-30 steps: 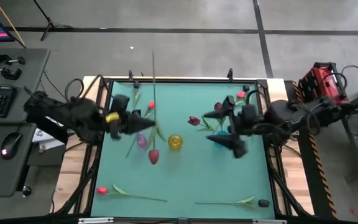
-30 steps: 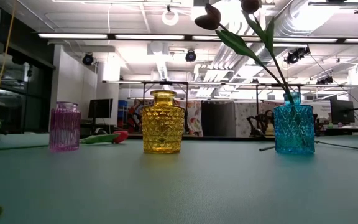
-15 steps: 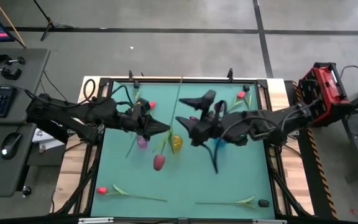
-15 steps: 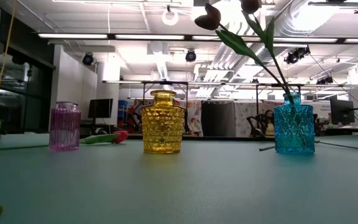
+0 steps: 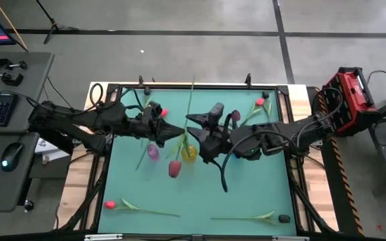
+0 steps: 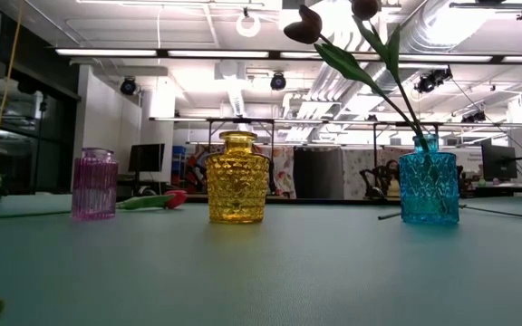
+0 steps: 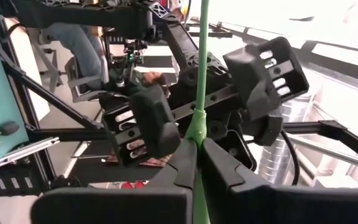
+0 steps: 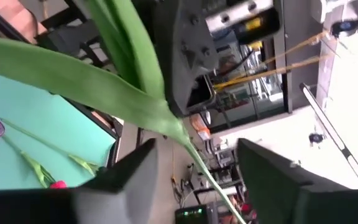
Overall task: Sort flowers into vase by color
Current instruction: Put the dark red flower into the blue vase
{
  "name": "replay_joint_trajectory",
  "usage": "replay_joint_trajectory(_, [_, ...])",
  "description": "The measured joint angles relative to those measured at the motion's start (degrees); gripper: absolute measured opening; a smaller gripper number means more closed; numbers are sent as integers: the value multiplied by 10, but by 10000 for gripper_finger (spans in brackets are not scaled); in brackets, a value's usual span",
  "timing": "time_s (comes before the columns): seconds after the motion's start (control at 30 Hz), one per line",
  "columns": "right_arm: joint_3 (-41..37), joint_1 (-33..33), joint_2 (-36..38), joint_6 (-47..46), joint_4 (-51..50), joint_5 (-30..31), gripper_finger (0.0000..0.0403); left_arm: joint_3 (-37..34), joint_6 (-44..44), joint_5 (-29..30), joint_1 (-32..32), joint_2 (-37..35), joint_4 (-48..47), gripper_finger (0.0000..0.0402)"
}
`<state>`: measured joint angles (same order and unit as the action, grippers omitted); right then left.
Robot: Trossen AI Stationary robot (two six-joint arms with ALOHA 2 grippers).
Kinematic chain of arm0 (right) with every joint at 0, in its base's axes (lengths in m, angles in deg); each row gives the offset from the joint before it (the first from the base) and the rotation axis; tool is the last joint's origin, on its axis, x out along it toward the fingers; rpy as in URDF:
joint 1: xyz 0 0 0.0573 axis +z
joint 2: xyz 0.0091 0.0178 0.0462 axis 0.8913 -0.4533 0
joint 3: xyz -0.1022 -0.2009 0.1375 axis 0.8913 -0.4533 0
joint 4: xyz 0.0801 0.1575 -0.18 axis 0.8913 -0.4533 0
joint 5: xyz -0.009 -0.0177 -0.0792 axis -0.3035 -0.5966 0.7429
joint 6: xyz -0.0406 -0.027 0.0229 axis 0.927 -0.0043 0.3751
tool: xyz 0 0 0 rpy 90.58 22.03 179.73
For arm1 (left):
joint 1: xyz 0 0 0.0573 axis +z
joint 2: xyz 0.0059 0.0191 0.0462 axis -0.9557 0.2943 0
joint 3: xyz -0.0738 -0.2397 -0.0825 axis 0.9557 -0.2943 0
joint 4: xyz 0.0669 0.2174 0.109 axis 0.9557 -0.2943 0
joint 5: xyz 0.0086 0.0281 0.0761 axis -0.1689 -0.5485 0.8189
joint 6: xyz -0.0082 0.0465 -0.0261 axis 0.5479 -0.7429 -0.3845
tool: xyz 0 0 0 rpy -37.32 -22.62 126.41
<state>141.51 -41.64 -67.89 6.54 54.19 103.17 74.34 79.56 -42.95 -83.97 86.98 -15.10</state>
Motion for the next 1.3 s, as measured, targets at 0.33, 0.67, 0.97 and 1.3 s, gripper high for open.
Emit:
replay_joint_trajectory(0.33, [0, -8, -26, 27, 7, -24, 82, 0, -18, 2, 1, 0, -9, 0])
replay_joint_trajectory(0.67, [9, -7, -27, 26, 30, 6, 10, 0, -51, 4, 7, 0, 0, 1])
replay_joint_trajectory(0.97, [9, -3, -27, 28, 29, 34, 2, 1, -137, -31, 37, -2, 1, 38])
replay_joint_trajectory(1.3, [12, 6, -15, 22, 26, 73, 1, -1, -214, -55, 101, -28, -15, 132])
